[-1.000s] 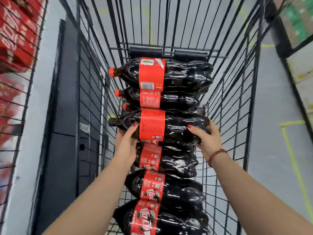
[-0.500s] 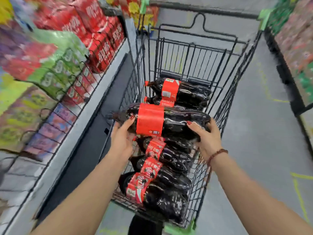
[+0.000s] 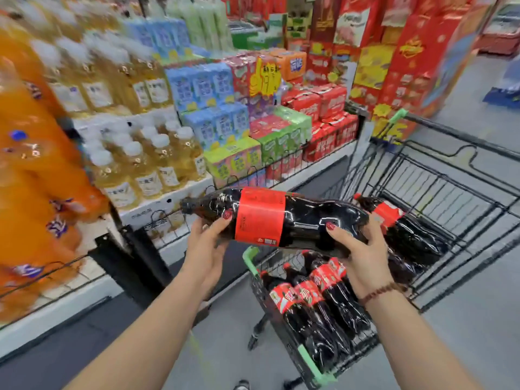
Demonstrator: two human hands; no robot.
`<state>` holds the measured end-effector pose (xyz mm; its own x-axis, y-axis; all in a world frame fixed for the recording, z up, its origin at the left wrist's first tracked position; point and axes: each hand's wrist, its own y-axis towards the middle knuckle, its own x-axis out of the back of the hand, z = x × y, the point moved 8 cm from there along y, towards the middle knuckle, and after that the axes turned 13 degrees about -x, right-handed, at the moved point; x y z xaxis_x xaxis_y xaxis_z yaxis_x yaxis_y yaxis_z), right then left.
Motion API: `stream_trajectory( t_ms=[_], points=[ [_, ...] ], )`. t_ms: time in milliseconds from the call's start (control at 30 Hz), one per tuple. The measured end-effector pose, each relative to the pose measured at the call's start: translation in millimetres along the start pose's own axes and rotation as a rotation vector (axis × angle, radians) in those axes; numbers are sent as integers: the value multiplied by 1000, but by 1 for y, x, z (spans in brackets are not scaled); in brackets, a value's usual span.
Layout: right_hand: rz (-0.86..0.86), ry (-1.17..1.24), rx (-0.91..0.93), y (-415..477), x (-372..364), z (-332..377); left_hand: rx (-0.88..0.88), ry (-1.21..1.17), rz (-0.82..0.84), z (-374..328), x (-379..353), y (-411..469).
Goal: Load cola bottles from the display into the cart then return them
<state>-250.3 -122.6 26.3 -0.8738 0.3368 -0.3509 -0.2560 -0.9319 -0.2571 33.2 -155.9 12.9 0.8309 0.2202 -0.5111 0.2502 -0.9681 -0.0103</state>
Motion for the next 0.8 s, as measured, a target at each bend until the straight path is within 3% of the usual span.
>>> stream_trajectory(
  t_ms=[400,633,800],
  points=[
    [537,-107,-143,-88,-246,-97,-406,-23,-377,-175,235,-100],
    [813,-162,-251,-210,-400,-188,-553,-42,-586,-271,399,-181],
    [900,-189,-326,-300,-489,-254,-644,-20,-717,-336,498,-247]
  ],
)
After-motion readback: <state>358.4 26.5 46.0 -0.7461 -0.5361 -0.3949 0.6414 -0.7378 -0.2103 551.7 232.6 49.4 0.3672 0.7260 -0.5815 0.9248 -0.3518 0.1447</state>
